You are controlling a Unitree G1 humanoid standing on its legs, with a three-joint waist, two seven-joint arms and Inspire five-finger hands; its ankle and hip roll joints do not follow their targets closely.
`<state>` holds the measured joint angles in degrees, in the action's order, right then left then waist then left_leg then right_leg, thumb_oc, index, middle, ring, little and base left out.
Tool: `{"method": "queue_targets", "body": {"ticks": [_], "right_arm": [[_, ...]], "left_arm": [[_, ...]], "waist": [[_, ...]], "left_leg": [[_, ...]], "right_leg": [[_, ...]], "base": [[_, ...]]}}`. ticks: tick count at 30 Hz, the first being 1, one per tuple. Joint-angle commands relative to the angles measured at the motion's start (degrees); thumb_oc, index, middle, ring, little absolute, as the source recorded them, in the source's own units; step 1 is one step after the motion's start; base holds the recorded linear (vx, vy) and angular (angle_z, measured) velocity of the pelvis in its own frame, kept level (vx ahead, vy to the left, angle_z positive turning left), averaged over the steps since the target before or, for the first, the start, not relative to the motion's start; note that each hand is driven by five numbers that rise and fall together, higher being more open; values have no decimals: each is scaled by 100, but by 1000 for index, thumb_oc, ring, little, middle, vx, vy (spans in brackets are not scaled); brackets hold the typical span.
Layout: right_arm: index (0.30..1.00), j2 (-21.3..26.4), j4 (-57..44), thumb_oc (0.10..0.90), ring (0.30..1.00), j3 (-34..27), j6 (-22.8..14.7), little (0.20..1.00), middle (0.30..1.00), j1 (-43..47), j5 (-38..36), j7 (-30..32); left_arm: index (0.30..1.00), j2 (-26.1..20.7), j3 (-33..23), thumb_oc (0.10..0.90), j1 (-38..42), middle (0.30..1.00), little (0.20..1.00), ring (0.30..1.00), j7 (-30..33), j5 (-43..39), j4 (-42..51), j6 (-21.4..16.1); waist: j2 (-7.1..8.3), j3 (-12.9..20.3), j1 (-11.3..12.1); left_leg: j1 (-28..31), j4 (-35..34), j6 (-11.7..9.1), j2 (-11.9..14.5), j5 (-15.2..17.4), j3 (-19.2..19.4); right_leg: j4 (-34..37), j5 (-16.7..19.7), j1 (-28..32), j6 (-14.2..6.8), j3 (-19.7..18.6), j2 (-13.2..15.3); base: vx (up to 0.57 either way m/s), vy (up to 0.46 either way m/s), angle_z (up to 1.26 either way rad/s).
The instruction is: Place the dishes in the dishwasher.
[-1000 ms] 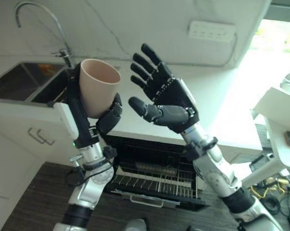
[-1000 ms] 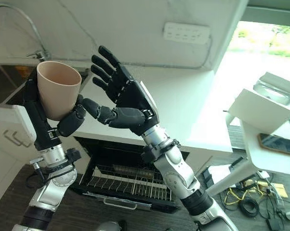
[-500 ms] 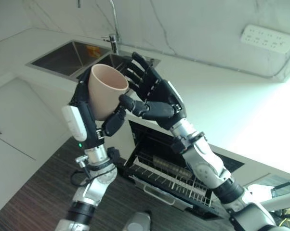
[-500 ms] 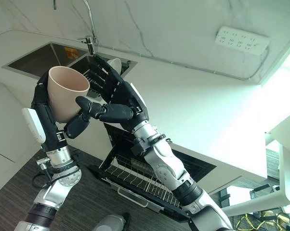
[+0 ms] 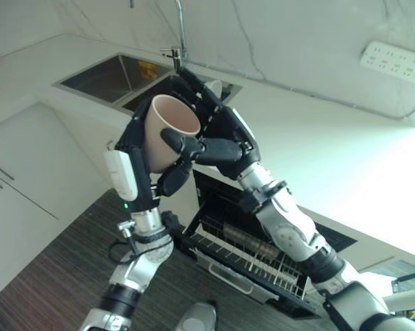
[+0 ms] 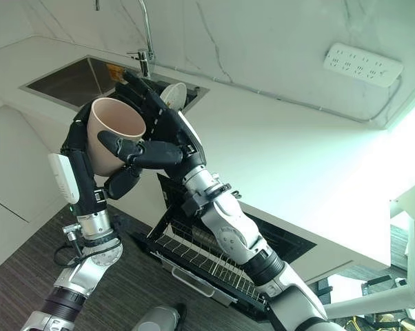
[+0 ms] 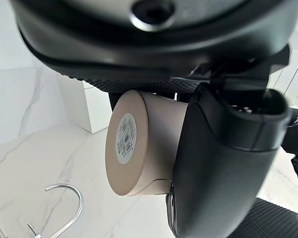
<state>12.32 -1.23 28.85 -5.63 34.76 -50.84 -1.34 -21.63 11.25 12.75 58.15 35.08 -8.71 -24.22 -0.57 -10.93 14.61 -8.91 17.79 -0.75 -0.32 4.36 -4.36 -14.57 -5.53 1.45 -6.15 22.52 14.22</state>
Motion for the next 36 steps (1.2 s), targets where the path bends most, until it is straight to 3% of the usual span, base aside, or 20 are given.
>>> {"method": "queue_targets", "body": {"ticks": [1,13,15,18,29,36], "right_arm": [[900,-309,-110,800,900,91,44,900,900,854,-147,-380],[900,-493,449,800,900,304,54,900,900,930,-165,-453],[900,-509,503,800,900,312,131,900,900,906,-90,-520],[900,-488,601,800,900,339,141,900,900,876,73,-581],[900,-419,825,800,900,450,189,900,900,862,198,-872],[900,-488,856,800,900,510,193,900,900,937,217,-832]], "left_arm": [[300,-145,243,400,947,300,300,300,73,236,331,-448],[300,-122,419,400,1161,300,300,300,56,251,145,-393],[300,-136,456,400,1214,300,300,300,-296,121,113,-614],[300,-179,601,400,1305,300,300,300,-713,-67,65,-603],[300,-320,792,400,1615,300,300,300,-811,-263,40,-361],[300,-254,791,400,1627,300,300,300,-766,-298,-13,-402]], "waist": [[64,267,126],[119,242,128],[117,237,113],[107,251,69],[46,277,3],[41,274,14]], "left_leg": [[332,-60,-293,358,667,191],[371,-60,-302,356,673,204],[347,-60,-281,339,639,204],[342,-60,-270,340,639,236],[324,-60,-253,313,615,215],[331,-60,-251,300,612,179]], "right_leg": [[-262,-666,35,-164,-73,190],[-262,-673,49,-151,-108,167],[-262,-642,25,-145,-114,170],[-262,-638,9,-149,-132,169],[-262,-615,-34,-172,-201,171],[-262,-604,-33,-174,-206,177]], "base": [[-51,-29,10],[-6,-4,1],[0,0,0],[0,0,0],[0,0,0],[0,0,0]]}}
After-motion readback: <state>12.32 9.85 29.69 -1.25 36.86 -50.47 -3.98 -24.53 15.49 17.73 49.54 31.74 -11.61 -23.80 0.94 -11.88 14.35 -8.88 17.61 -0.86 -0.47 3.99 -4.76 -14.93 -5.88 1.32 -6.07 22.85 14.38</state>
